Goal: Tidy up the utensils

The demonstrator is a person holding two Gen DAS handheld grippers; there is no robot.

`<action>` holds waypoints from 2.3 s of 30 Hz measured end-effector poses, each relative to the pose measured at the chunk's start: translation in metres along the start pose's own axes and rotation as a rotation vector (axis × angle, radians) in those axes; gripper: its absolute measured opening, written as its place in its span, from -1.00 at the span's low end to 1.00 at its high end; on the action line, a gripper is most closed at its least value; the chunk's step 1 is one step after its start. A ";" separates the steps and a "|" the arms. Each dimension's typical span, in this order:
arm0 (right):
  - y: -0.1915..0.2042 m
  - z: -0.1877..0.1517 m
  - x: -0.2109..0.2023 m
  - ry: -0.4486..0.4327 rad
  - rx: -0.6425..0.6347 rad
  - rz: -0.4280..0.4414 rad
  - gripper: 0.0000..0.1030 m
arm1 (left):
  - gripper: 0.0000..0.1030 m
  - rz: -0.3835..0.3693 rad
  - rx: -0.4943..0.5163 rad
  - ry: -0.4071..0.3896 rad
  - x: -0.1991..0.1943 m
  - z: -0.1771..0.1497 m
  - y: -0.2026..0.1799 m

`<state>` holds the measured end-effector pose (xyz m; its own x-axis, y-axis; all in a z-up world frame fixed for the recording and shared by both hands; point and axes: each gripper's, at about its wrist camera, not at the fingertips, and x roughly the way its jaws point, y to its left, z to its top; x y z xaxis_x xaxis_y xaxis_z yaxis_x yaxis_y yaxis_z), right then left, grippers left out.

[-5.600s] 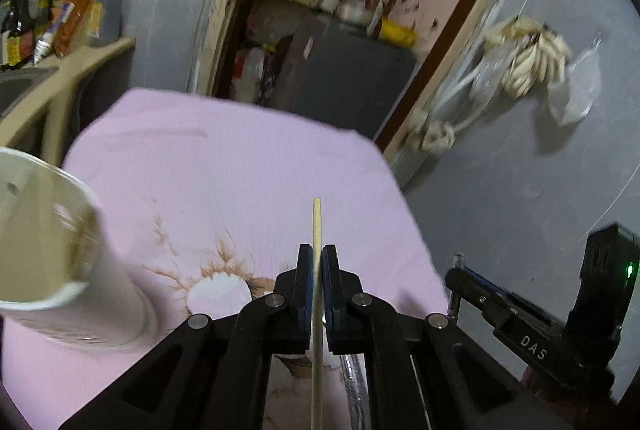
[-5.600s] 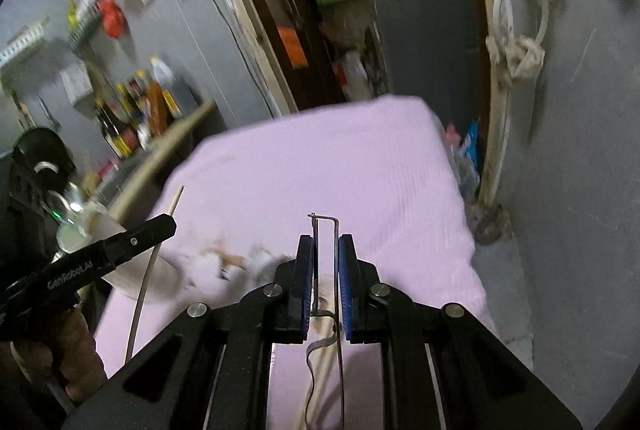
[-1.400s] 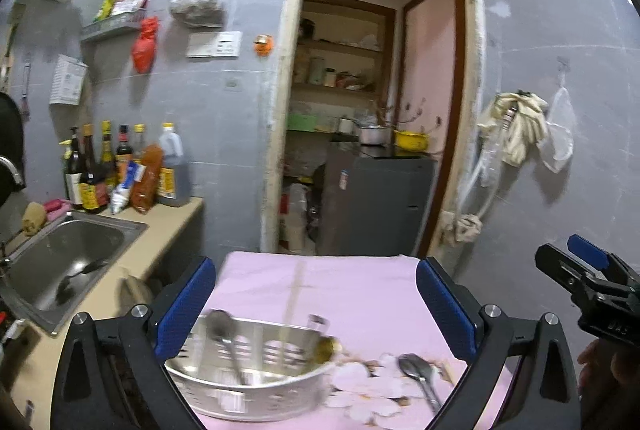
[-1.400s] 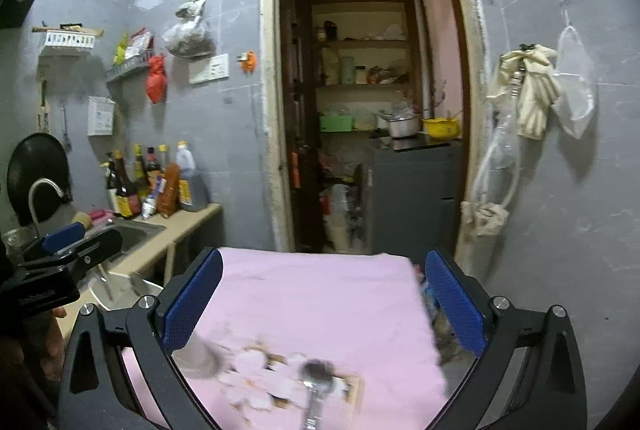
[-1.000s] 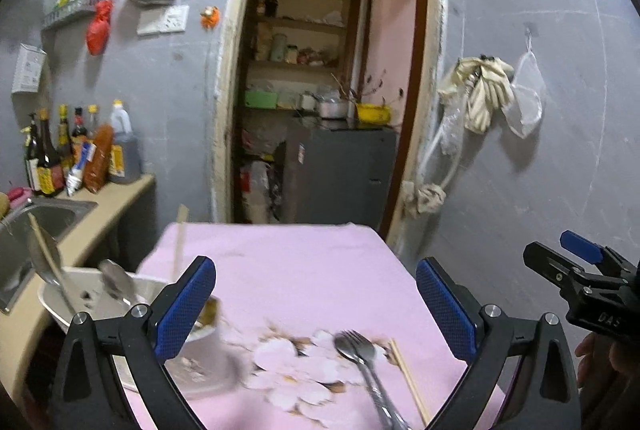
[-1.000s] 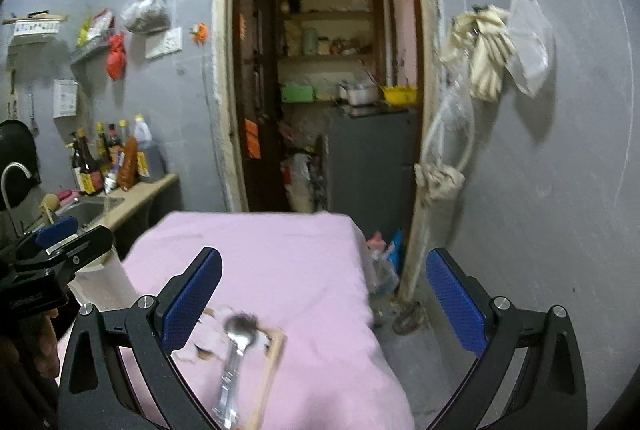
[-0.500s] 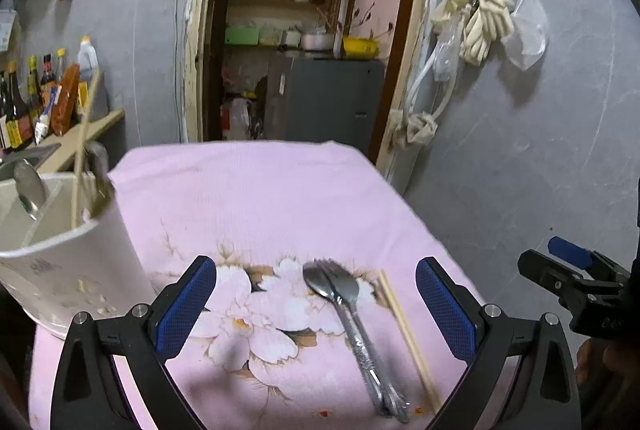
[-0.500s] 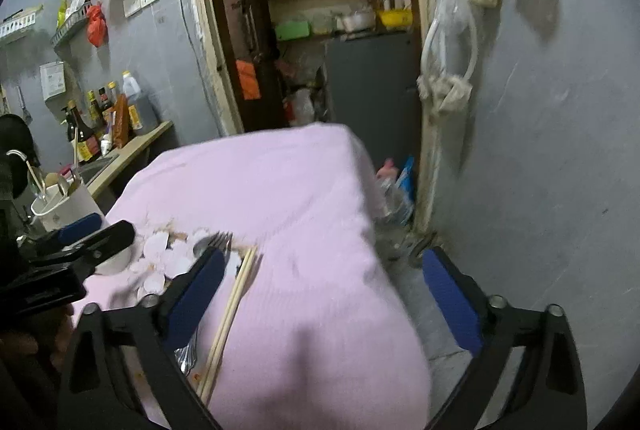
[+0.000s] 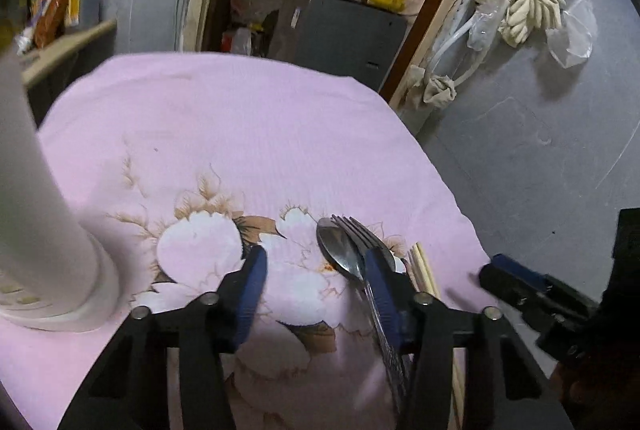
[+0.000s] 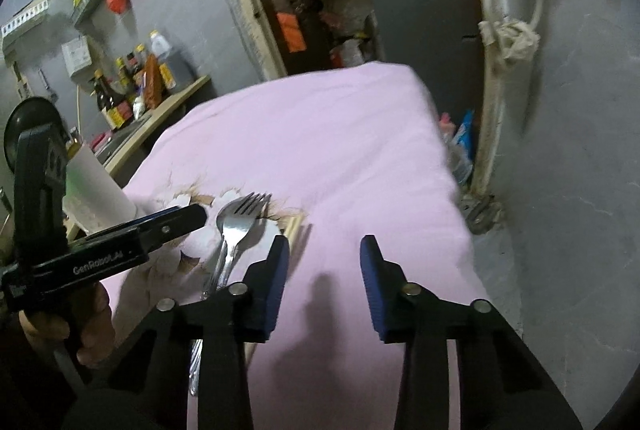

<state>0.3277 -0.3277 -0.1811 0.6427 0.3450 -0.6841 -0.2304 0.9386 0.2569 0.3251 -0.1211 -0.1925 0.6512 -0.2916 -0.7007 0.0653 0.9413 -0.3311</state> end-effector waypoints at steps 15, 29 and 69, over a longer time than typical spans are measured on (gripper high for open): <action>0.015 0.000 0.040 0.111 -0.024 0.022 -0.49 | -0.38 -0.049 -0.030 0.056 0.019 0.004 0.005; 0.007 0.013 0.045 0.191 0.004 0.033 -0.66 | -0.54 -0.134 -0.052 0.147 0.043 0.016 -0.003; 0.121 0.057 -0.070 -0.205 0.056 0.225 -0.92 | -0.94 -0.181 -0.091 -0.195 -0.186 0.060 0.063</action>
<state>0.2967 -0.2383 -0.0630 0.7154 0.5302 -0.4552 -0.3466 0.8348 0.4277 0.2539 0.0027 -0.0451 0.7688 -0.4069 -0.4933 0.1310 0.8553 -0.5014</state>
